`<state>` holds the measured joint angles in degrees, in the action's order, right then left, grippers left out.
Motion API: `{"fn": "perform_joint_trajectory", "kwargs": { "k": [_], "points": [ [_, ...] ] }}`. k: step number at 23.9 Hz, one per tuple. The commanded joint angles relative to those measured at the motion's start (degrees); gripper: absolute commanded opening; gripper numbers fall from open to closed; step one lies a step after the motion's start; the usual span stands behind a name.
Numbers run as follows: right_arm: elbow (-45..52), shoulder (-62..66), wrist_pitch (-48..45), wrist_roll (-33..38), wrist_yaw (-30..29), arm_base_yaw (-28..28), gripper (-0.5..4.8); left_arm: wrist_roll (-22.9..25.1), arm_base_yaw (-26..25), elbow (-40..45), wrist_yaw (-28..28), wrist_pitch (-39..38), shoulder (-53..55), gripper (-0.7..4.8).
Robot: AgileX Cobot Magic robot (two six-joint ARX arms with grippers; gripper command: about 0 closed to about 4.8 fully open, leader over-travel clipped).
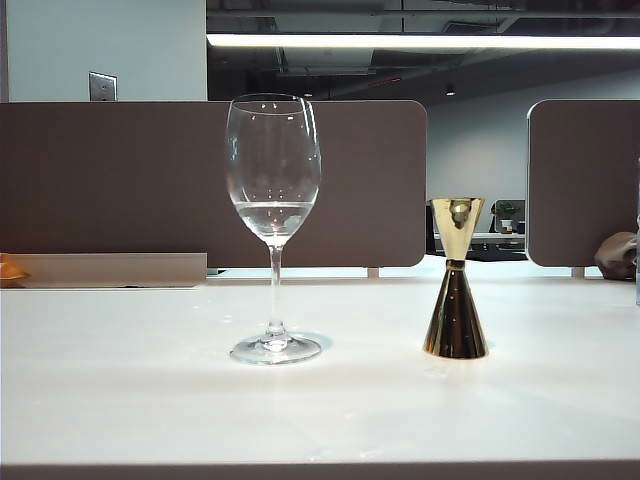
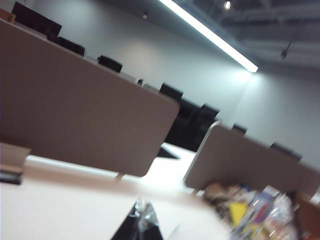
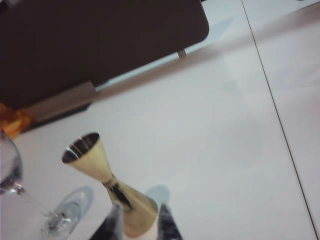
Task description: Pick up the jigger and pour the water inside into the glass.
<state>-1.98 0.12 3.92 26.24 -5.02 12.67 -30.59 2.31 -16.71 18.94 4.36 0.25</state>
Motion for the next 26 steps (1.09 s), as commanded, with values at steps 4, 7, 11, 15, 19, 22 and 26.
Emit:
{"fn": "perform_joint_trajectory", "kwargs": {
  "k": [4,7,11,15,19,22,26],
  "points": [
    [-6.8,0.0,-4.9,0.9,-14.4,0.0,0.56,-1.9,-0.1,-5.6,2.1,5.8,0.1,0.01],
    [-17.7,0.0,3.8,-2.9,-14.0,-0.1,-0.09,5.0,-0.1,-13.7,2.1,-2.3,0.1,0.08],
    [-33.2,0.1,21.8,-16.0,-13.5,-0.1,-0.09,15.5,-0.1,-25.6,0.5,-19.9,0.1,0.07],
    [-44.5,0.7,38.4,-28.8,-4.9,-0.1,-0.09,22.8,-0.1,-34.1,-4.7,-31.1,1.7,0.02],
    [-49.9,6.9,51.3,-39.1,1.5,-0.2,-0.09,23.2,-0.1,-35.6,-4.7,-31.6,7.7,0.02],
    [-50.8,13.2,56.7,-39.9,2.2,-0.2,-0.09,23.3,-0.1,-35.7,-1.6,-32.4,14.6,0.02],
    [-50.8,23.1,56.7,-40.0,1.0,0.0,-0.08,27.0,-0.1,-35.7,2.1,-37.1,23.2,0.02]
  ]
}}
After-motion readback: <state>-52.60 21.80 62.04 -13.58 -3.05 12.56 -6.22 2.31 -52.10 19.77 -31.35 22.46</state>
